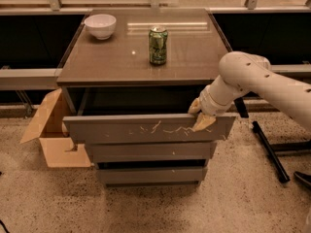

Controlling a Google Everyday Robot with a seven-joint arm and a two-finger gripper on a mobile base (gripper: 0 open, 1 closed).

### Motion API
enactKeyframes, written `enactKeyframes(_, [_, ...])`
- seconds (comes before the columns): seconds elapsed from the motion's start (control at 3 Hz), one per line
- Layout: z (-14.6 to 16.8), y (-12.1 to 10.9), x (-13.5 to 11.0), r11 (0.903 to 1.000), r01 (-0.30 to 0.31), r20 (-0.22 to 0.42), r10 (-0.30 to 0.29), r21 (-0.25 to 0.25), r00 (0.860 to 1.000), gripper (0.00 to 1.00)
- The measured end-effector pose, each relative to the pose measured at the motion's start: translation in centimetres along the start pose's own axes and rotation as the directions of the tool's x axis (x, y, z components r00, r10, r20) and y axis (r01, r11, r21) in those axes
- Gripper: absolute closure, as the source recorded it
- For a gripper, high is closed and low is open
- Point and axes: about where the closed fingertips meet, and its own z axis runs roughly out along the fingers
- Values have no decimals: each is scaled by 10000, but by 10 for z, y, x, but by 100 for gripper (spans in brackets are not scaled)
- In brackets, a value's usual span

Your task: Open top drawer

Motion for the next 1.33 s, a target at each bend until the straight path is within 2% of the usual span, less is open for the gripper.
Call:
enactKeyframes(0.33, [0, 0, 0, 10000, 0, 0, 0, -1, 10000, 2])
enactKeyframes(0.67, [6, 2, -3, 9989, 182, 200, -173, -435, 9997, 0])
enactKeyframes(1.0, [9, 10, -8, 9937, 324, 324, -291, -1074, 9991, 0])
enactKeyframes(1.33, [5, 23, -15, 9839, 175, 336, -117, -1779, 9994, 0])
